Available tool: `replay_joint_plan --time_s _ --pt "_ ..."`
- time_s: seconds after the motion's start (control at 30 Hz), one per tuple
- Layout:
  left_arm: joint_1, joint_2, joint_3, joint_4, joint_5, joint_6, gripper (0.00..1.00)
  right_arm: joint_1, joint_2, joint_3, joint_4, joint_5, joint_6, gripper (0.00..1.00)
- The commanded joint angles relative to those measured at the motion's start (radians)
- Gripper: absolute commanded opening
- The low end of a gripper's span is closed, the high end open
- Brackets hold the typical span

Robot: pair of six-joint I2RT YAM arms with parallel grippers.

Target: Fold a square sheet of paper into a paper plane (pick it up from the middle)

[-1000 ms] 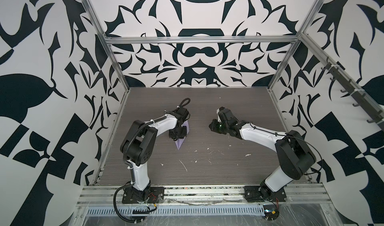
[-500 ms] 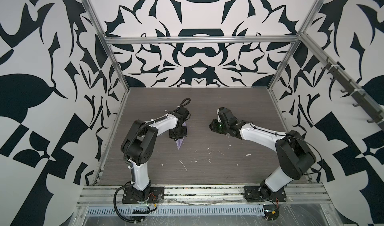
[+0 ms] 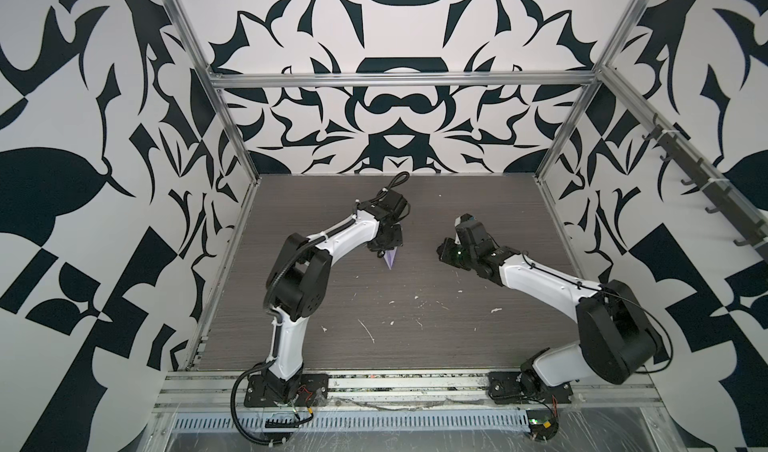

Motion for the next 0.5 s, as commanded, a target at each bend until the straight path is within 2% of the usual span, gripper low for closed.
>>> replay_joint_plan --time_s 0.0,0.17,0.47 --pt "-0.009 0.063 0.069 -0.096 -0.060 -0.037 0.06 -0.012 -0.054 -0.018 -0.037 0.015 -0.026 0.22" --pt "-0.019 0.111 0.102 -0.079 -0.016 -0.018 0.09 -0.011 -0.087 -0.038 -0.051 0.006 -0.039 0.22" --pt "-0.028 0.194 0.154 -0.108 -0.055 -0.023 0.11 -0.013 -0.087 -0.065 -0.023 -0.018 -0.037 0.22"
